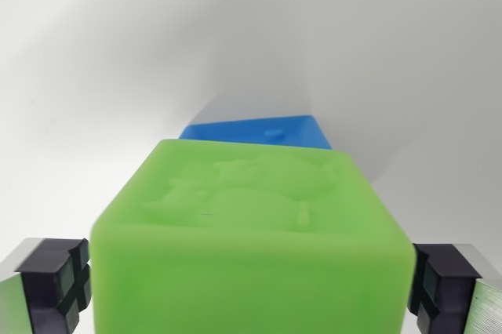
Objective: Stack cube
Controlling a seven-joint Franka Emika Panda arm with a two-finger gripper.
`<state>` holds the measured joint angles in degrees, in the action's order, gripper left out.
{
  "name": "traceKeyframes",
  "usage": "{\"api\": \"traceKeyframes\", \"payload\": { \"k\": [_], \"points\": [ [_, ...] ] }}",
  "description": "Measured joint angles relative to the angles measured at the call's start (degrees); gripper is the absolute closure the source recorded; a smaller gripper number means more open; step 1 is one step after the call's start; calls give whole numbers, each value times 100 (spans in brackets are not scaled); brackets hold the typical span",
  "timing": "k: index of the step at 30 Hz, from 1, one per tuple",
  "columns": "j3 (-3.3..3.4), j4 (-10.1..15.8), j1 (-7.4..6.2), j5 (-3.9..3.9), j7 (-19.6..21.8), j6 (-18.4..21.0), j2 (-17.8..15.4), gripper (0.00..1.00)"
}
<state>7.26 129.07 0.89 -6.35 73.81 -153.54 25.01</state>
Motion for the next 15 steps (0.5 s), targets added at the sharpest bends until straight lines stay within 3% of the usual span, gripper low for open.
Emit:
{"api": "traceKeyframes", "payload": {
  "k": [15],
  "points": [
    [52, 31, -34, 50, 37, 266, -320, 0]
  ]
}}
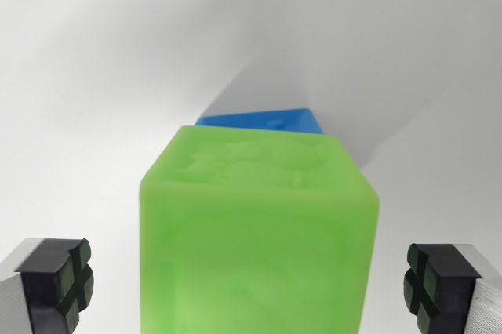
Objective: Stack cube
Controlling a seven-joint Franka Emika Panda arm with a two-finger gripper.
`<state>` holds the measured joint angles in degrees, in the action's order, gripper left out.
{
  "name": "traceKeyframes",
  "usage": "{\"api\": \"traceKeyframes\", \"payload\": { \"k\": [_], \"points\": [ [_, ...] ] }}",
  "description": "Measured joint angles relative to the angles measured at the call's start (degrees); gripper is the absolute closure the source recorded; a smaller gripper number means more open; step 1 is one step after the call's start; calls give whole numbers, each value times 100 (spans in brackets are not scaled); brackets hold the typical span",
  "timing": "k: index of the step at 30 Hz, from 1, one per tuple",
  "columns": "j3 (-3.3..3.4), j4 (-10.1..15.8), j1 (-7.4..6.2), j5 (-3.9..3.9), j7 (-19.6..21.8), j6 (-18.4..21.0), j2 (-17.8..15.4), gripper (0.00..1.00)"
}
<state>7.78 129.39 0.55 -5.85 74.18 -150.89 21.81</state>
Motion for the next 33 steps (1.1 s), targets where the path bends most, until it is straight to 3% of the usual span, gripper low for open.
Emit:
{"api": "traceKeyframes", "payload": {
  "k": [16, 33],
  "points": [
    [90, 32, -58, 210, 137, 671, -722, 0],
    [105, -141, -58, 425, 288, 1607, -1503, 0]
  ]
}}
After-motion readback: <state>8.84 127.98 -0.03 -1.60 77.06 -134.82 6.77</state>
